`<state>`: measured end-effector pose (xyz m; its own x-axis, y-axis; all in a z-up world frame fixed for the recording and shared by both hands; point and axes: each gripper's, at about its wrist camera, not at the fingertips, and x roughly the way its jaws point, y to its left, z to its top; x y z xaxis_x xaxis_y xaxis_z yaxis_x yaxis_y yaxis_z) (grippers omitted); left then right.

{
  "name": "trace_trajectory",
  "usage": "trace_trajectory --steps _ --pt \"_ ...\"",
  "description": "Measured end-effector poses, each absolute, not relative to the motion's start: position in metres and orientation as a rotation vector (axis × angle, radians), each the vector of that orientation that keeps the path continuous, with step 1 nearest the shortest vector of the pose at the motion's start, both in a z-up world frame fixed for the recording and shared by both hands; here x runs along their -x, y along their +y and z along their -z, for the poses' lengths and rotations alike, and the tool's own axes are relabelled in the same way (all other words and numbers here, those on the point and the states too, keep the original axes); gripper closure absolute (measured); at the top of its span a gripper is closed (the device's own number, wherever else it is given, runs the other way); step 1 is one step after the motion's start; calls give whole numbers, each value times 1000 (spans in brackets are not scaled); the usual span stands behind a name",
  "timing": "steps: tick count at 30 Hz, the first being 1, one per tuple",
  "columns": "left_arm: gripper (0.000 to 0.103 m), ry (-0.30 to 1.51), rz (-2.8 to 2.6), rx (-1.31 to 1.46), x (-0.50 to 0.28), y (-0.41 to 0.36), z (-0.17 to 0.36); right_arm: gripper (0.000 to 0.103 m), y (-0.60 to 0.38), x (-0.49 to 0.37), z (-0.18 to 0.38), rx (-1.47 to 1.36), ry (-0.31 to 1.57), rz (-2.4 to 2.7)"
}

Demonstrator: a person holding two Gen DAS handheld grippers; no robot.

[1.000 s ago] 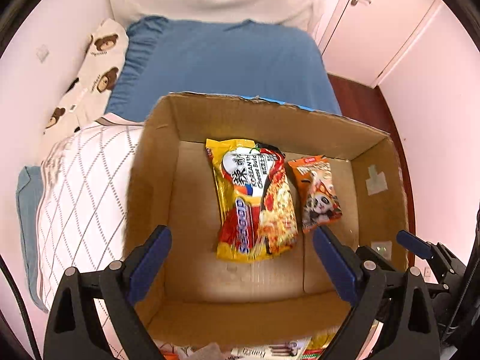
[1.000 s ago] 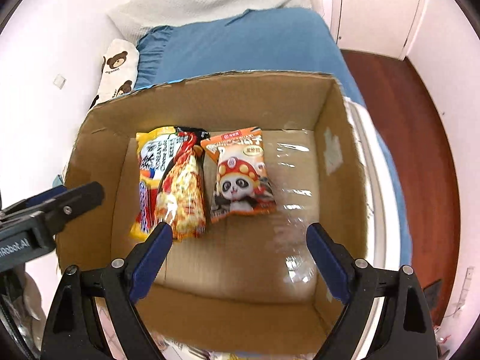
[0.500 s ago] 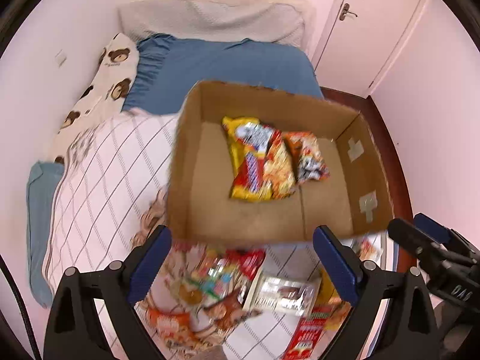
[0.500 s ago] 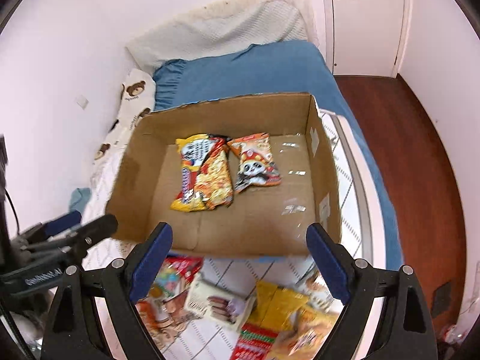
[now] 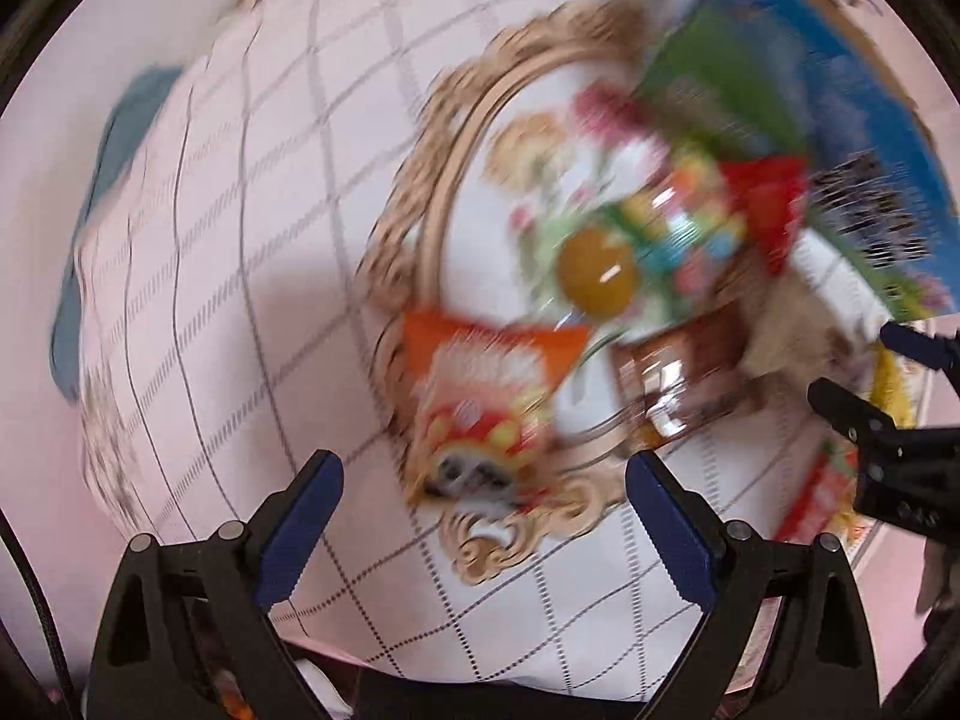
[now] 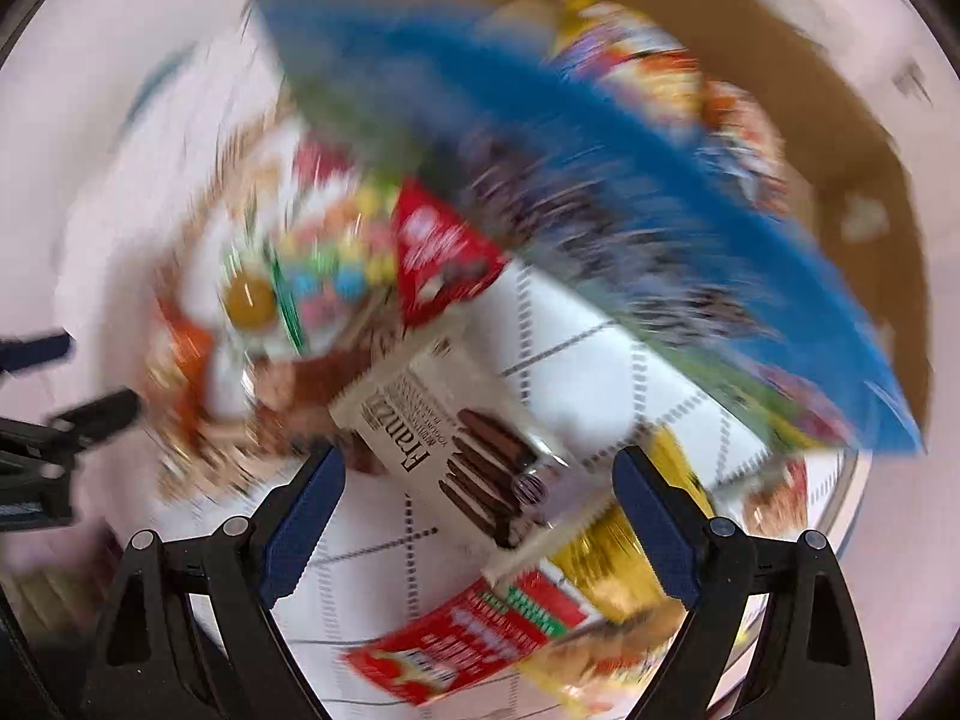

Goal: Organize snacks
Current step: 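Grasp the orange Cuicuijiao bag with left tool while right tool grasps Franzzi pack, then carry both packs into the box and open both tools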

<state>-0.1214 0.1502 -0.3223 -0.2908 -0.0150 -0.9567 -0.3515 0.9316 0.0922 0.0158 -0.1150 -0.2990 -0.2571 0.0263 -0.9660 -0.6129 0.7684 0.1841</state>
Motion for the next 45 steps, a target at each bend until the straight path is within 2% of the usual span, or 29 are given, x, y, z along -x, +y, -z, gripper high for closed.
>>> trace_trajectory --steps 4,5,6,9,13,15,17,19,21,23,26,27,30,35,39,45 --pt "7 1848 -368 352 142 162 331 13 -95 1 330 661 1745 -695" --pt "7 1848 -374 361 144 164 332 22 -94 2 335 682 1749 -686" --pt "7 1848 -378 374 146 166 333 27 -94 3 339 691 1760 -671" --pt "7 1842 -381 429 151 175 336 32 -107 -2 341 561 1858 -555" --pt "7 1849 -347 512 146 179 346 31 -135 -6 339 218 2019 -394" --pt "7 1863 -316 529 140 177 355 23 -145 -2 340 24 2100 -389" --pt "7 1890 -279 510 132 171 364 22 -148 1 336 -31 2099 -405" --pt "7 1897 -242 456 120 163 373 22 -147 3 329 46 2040 -408" --pt "13 1893 -229 405 113 155 377 22 -144 6 325 89 2004 -412" --pt "41 1893 -223 364 109 147 381 22 -138 10 326 89 2002 -425" --pt "50 1890 -215 336 106 136 382 22 -126 27 333 130 1996 -412" --pt "52 1886 -214 317 107 129 382 26 -126 30 334 141 1988 -401" --pt "53 1888 -197 292 127 110 376 42 -123 51 334 168 1951 -354" --pt "53 1900 -168 276 154 82 375 42 -140 91 321 84 1974 -331" --pt "52 1934 -184 292 161 69 396 41 -152 113 320 -16 2028 -313" --pt "52 1924 -197 262 157 54 401 38 -154 127 323 4 2005 -288"
